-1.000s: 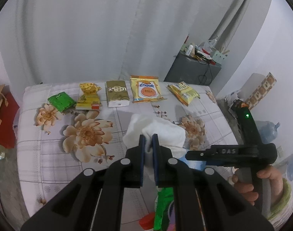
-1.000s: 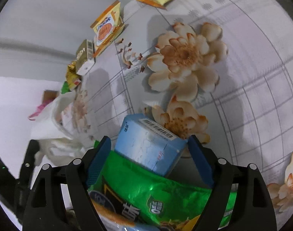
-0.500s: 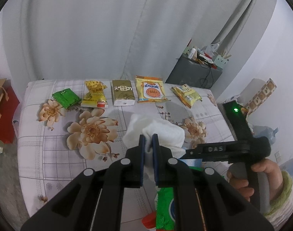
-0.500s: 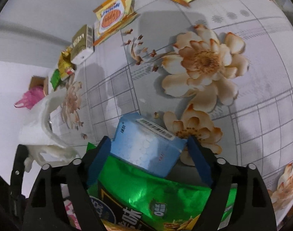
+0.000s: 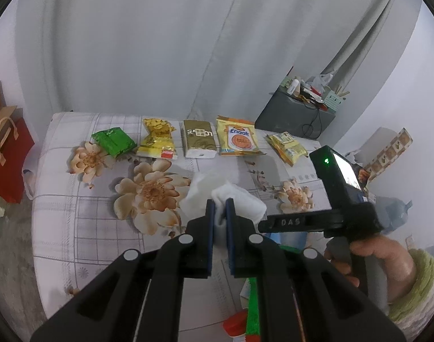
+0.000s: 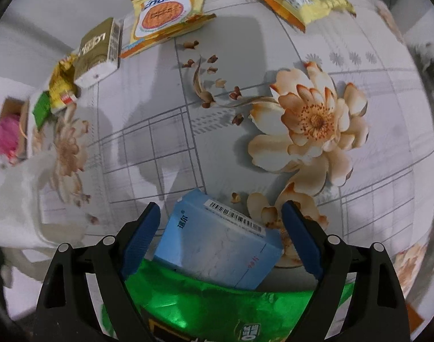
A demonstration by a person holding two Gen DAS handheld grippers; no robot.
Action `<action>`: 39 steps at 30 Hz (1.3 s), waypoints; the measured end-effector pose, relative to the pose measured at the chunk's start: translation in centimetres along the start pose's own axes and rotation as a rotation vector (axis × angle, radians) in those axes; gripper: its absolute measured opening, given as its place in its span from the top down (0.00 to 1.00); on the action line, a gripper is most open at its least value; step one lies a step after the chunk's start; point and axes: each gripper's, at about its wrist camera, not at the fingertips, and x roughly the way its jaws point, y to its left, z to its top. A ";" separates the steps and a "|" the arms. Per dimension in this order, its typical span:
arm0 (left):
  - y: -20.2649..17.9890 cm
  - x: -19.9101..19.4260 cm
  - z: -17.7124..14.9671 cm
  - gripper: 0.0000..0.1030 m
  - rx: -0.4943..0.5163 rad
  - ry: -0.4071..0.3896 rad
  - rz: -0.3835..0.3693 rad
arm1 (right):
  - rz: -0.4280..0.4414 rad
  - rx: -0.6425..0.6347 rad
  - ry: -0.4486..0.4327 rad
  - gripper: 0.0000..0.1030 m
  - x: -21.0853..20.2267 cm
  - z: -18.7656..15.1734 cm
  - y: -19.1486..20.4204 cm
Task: Collect trash
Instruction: 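Lift the blue box off the table with the right tool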
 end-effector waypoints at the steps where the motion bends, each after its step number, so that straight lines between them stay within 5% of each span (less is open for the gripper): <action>1: 0.1 -0.1 -0.1 0.93 -0.003 -0.002 -0.003 | -0.012 -0.005 -0.010 0.26 0.1 -0.1 0.3; 9: 0.0 -0.2 -0.5 0.93 -0.005 -0.007 -0.020 | 0.070 0.074 -0.062 0.67 -0.2 -0.8 -1.9; 19: -0.5 -0.1 -0.8 0.93 0.006 -0.012 -0.036 | 0.182 0.161 -0.088 0.90 0.1 -1.0 -6.4; 23: -0.4 0.0 -0.8 0.93 0.007 -0.013 -0.037 | 0.276 0.241 -0.037 0.78 0.0 -1.3 -9.1; 25: -0.4 0.1 -0.9 0.93 0.005 -0.009 -0.037 | 0.313 0.264 -0.013 0.48 -0.4 -1.7 -9.8; 26: -0.3 0.1 -1.0 0.93 0.004 -0.006 -0.038 | 0.325 0.274 -0.001 0.44 -0.5 -2.0 -10.1; 31: -0.2 0.1 -1.1 0.93 0.005 -0.004 -0.039 | 0.327 0.255 0.063 0.34 -1.2 -3.5 -10.9; 39: -0.2 -0.2 -1.3 0.93 0.011 -0.002 -0.033 | 0.421 0.297 0.227 0.31 0.6 -5.6 -11.8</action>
